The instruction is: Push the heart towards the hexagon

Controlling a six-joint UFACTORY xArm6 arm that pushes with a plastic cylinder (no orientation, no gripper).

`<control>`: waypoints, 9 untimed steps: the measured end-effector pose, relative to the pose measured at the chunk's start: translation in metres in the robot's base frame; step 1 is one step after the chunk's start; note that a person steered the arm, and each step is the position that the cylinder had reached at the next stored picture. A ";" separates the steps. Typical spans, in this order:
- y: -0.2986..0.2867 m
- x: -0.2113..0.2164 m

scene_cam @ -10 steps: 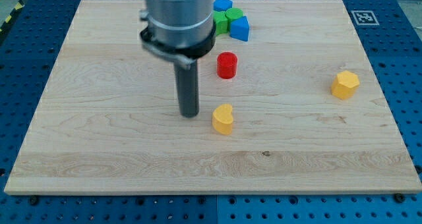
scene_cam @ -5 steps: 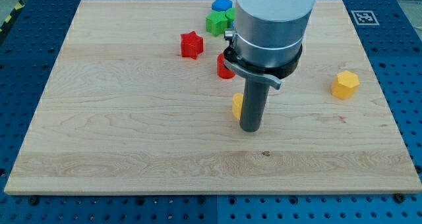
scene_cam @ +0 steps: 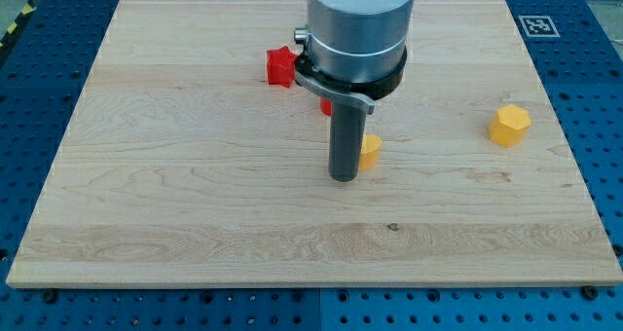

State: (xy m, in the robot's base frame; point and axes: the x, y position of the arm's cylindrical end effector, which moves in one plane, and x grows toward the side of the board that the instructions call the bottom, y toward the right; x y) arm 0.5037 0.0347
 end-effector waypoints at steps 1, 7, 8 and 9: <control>0.021 -0.006; 0.008 -0.058; 0.034 -0.058; 0.066 -0.058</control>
State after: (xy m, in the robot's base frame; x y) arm 0.4457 0.1007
